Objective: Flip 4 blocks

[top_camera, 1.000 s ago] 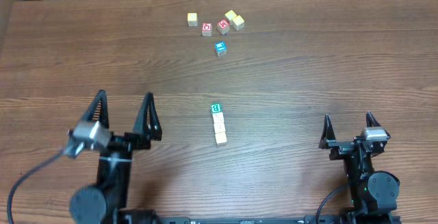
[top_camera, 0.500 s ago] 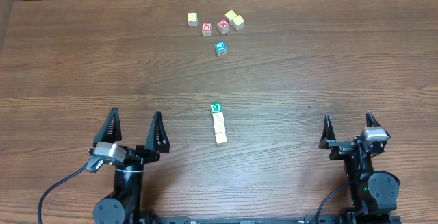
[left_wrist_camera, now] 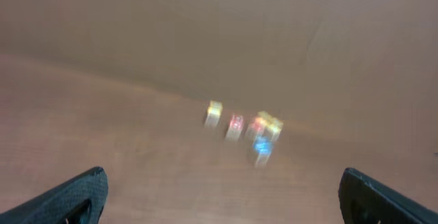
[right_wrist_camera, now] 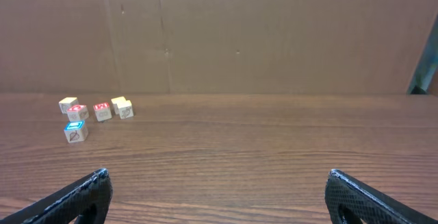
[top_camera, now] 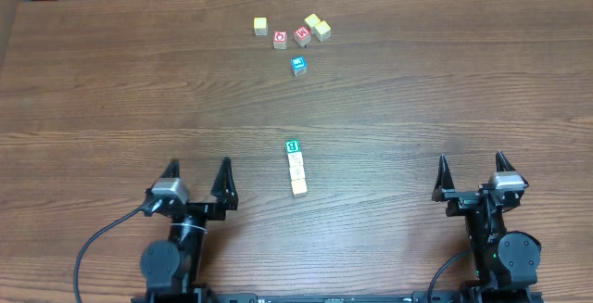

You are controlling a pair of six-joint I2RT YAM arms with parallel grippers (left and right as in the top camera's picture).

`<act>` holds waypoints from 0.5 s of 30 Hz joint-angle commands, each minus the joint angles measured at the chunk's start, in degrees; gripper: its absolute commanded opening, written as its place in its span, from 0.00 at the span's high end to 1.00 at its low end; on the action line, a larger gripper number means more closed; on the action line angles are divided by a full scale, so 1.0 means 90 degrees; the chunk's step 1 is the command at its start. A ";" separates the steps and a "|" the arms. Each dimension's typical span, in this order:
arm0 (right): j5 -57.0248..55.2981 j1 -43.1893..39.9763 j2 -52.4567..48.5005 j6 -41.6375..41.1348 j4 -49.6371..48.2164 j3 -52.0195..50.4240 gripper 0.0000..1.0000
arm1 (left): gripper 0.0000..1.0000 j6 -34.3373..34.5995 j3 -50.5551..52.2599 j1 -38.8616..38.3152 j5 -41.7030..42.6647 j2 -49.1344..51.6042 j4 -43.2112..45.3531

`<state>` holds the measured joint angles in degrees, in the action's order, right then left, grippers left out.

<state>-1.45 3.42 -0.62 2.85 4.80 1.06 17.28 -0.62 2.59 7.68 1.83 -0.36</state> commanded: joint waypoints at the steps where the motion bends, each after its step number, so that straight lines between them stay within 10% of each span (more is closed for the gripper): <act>1: 0.0032 -0.0019 0.0049 0.0022 -0.0015 -0.0066 0.00 | 0.00 -0.0668 0.0039 -0.0044 -0.0080 -0.0175 -0.0401; 15: 0.0032 -0.0019 0.0049 0.0022 -0.0015 -0.0066 0.00 | 0.00 -0.1829 0.0039 -0.0041 -0.0087 -0.0175 -0.0391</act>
<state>-1.45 3.42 -0.62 2.85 4.80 1.06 3.42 -0.47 2.59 7.44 0.99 -3.68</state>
